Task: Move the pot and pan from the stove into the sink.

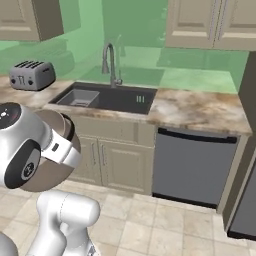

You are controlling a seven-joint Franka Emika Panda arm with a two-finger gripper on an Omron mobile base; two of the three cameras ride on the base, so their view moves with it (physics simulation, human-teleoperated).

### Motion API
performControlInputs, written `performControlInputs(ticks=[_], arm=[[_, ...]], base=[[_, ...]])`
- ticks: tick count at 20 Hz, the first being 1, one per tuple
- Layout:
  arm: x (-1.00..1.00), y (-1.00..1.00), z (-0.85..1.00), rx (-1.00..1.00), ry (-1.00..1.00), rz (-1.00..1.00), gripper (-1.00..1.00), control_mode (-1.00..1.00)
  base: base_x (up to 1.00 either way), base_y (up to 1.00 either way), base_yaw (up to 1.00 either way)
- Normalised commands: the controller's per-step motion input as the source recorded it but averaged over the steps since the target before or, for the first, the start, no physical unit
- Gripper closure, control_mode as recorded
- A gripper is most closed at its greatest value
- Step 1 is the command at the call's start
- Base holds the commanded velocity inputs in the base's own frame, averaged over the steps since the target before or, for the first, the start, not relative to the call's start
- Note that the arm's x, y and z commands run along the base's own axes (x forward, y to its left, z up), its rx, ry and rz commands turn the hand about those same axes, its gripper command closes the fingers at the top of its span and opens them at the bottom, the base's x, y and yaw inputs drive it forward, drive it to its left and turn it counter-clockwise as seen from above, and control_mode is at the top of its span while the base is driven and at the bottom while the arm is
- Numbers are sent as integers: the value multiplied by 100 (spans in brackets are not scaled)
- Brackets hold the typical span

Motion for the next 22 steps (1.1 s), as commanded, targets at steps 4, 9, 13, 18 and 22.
performControlInputs(ticks=[4,9,13,18,22], arm=[[0,0,0,0,0,0,100,100],[0,0,0,0,0,0,100,100],[0,0,0,0,0,0,100,100],[0,0,0,0,0,0,100,100],[0,0,0,0,0,0,100,100]], base=[[84,0,-3],[90,0,-3],[89,0,-3],[82,2,-3],[77,4,-2]])
